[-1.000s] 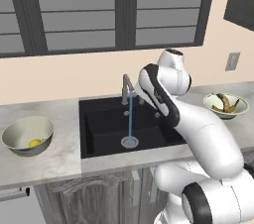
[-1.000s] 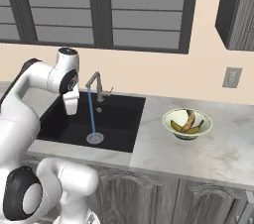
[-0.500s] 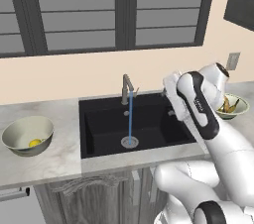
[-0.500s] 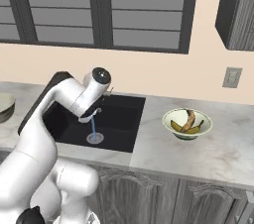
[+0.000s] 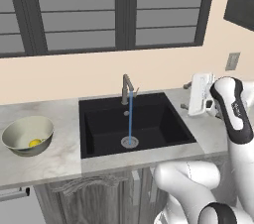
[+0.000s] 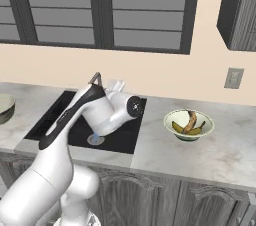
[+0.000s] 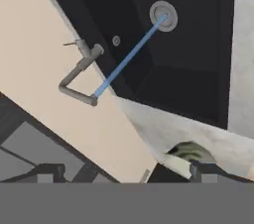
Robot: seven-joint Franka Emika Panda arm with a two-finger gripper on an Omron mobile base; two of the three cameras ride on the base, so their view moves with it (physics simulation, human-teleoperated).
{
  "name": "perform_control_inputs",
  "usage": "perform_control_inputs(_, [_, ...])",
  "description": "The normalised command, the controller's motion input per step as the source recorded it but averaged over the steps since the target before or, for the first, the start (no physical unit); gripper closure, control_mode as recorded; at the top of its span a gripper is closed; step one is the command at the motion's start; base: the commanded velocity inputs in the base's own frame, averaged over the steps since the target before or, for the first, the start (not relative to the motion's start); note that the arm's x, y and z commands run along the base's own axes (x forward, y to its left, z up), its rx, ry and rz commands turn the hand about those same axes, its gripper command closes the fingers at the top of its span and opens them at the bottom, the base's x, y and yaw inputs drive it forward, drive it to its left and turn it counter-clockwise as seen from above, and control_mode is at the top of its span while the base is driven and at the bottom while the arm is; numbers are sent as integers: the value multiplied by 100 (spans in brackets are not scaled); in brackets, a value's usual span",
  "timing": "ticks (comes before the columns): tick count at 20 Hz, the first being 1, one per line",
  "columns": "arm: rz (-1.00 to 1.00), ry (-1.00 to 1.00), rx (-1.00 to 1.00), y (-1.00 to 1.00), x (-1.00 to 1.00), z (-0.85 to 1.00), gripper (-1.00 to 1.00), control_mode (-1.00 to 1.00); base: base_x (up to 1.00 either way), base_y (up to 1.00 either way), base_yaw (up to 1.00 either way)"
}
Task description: Pick the bananas from the sink and place them in one bowl. Place the lemon in the other bowl. Then turn off the sink faucet.
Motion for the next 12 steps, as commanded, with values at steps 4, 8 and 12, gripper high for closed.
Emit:
perform_control_inputs(4, [-23,5,48,-42,0,3,-100,-100,0,0,0])
perform_control_inputs(8, [-21,13,47,-24,8,0,-100,-100,0,0,0])
perform_control_inputs(12, [-13,16,35,0,29,0,-100,-100,0,0,0])
